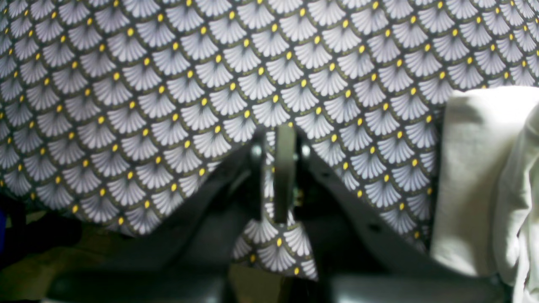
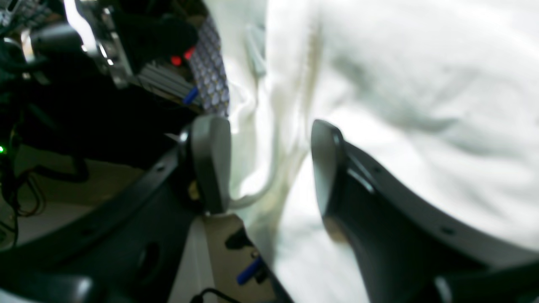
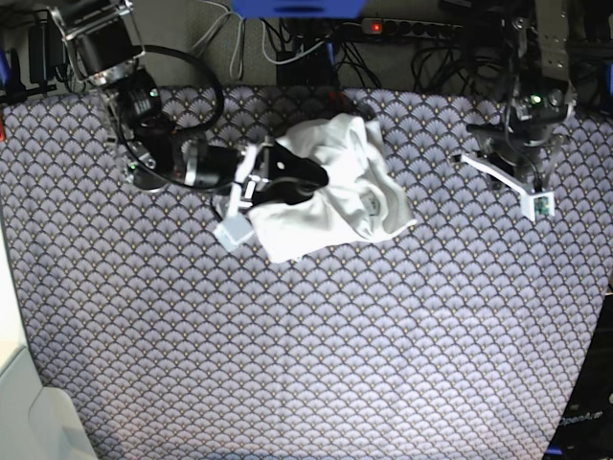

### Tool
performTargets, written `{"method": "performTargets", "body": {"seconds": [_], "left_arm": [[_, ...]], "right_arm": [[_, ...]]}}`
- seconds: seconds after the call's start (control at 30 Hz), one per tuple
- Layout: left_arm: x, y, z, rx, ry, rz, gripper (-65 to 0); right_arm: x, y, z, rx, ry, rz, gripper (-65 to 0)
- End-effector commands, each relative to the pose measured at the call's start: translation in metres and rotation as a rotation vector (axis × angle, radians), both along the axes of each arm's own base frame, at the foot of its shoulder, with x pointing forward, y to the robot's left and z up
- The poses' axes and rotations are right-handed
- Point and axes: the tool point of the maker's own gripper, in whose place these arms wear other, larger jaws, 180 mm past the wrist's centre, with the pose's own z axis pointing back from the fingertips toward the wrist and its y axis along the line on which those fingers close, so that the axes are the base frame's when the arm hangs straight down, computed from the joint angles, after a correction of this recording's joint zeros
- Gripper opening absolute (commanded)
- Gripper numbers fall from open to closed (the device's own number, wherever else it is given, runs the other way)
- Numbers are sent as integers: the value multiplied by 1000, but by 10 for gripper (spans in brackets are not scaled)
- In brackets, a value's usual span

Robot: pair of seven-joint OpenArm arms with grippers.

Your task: Fold the T-shirt properly

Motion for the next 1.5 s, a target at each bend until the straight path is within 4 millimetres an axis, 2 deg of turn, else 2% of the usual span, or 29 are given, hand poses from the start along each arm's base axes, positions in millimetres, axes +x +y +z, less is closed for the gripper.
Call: {"method": "performTargets", "body": {"seconds": [0.0,0.27,0.4,0.47,0.63,0.87,1.07,1.17,1.33,1.47], "left_arm": [[4,2,9,15,-32,-6,-615],[3,-6,6,-8,-28,-8,-615],[3,-7,5,-10,-27,-7,-615],[3,-7,5,-12,-27,-6,-615],[0,-19,0,-53,-20,4,-615],[-5,-55,-11,-96,9,-83,-615],[-6,-59,-13,-100,19,-90,-613],[-7,-60,-13,-102,22,-92,-611],[-9,-72,-14,-190,30,-107,-610],[-13,-81,-13,-297,63,-134,-599]], "right_arm": [[4,12,19,66,-33,7,-337],[-30,63,21,125,4,138,-337],[-39,77,27,142,-1,178,-337],[-36,77,31,140,-21,185,-337],[-21,57,34,89,-69,178,-337],[-9,29,30,13,-104,168,-337],[12,-3,4,-37,-39,68,-337],[20,-20,0,-61,-32,27,-337],[26,-34,0,-83,-40,5,-337],[26,-34,-1,-85,-40,6,-337]]}}
